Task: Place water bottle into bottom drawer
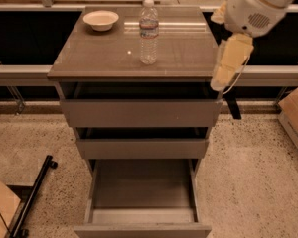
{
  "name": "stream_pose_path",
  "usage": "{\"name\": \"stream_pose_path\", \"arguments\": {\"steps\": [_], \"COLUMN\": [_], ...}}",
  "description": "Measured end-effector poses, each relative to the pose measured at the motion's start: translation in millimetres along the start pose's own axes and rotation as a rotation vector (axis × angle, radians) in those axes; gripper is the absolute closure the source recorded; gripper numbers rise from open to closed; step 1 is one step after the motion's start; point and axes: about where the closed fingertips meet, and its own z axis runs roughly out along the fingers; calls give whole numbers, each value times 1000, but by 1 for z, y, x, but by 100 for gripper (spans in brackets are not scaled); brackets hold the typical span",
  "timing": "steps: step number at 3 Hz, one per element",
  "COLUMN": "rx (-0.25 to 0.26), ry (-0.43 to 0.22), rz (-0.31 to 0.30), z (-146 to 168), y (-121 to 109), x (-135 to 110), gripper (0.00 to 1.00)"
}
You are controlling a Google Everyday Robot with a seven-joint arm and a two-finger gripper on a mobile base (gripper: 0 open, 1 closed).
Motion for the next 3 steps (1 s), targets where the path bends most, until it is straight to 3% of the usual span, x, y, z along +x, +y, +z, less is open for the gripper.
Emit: {"name": "stream_pose_path", "arguments": {"steps": [1,2,3], "rx": [20,17,70], "ry": [-9,-45,-142], "rz": [1,47,119], "z": [-7,8,29], "y": [-4,-3,-38], "x": [-3,-7,-34], "gripper": [0,0,0]}}
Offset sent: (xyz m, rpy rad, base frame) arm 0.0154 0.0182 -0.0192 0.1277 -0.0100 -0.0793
